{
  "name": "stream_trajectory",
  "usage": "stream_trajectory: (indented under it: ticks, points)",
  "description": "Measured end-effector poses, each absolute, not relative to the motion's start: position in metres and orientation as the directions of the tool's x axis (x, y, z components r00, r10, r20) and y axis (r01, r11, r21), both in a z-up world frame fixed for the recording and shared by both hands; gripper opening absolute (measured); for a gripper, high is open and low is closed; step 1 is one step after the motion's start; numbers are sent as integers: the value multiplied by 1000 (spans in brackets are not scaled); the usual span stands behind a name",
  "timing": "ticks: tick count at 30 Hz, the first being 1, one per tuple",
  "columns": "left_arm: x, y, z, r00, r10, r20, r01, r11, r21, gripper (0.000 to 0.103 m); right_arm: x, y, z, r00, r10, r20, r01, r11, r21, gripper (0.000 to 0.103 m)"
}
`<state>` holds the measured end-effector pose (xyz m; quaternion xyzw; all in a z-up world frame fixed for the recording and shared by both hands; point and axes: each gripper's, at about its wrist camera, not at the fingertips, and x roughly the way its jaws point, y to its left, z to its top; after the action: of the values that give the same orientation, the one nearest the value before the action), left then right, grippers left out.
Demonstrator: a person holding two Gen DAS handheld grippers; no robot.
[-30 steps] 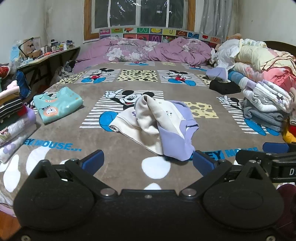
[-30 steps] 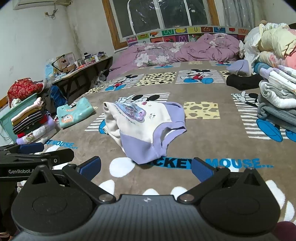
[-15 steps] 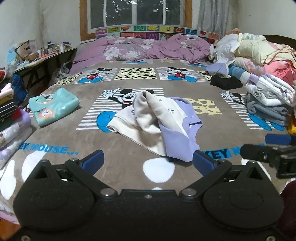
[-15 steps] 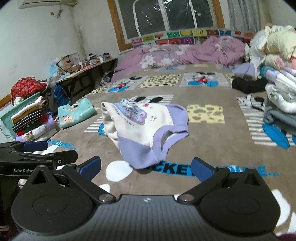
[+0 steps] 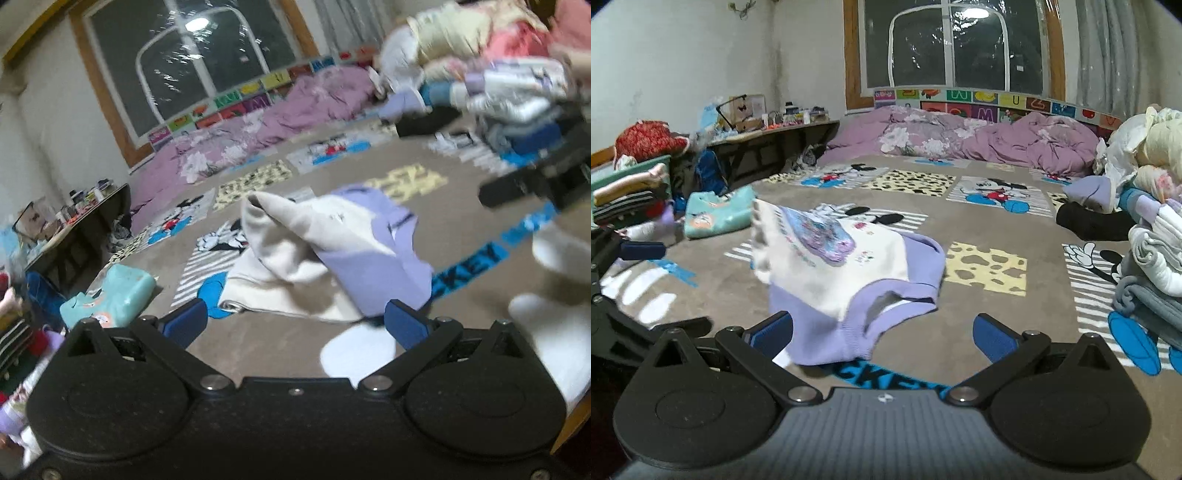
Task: Fold clothes
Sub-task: 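Grasp the lavender hem with the left gripper while the right gripper grasps the other hem edge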
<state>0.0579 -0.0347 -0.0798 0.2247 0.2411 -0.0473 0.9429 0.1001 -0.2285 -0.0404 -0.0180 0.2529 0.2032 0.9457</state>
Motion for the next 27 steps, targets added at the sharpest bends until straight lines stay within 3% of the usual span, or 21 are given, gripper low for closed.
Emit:
stream_trajectory:
  ticks: [5, 14, 19, 21, 23, 24, 27]
  points:
    - [68, -46, -86, 894, 26, -448, 218, 848, 483, 103, 141, -240, -59, 742, 386, -548, -342, 921, 186, 103]
    - [129, -42, -26, 836, -174, -521, 387, 859, 336, 103, 185, -249, -114, 646, 570, -508, -185, 762, 621, 103]
    - [168, -58, -2, 798, -228, -558, 484, 794, 368, 101, 183, -231, -145, 607, 619, -499, -156, 708, 689, 91]
    - [186, -68, -1, 779, -245, -578, 533, 744, 402, 95, 181, -226, -149, 604, 622, -498, -169, 711, 682, 84]
    - [206, -77, -1, 752, -254, -608, 579, 696, 425, 78, 180, -224, -150, 607, 625, -490, -174, 707, 686, 82]
    - [215, -81, -2, 739, -259, -622, 602, 667, 438, 74, 180, -224, -151, 610, 627, -485, -173, 702, 690, 79]
    - [241, -96, -9, 700, -259, -665, 668, 566, 483, 70, 181, -226, -152, 616, 629, -474, -162, 689, 706, 71]
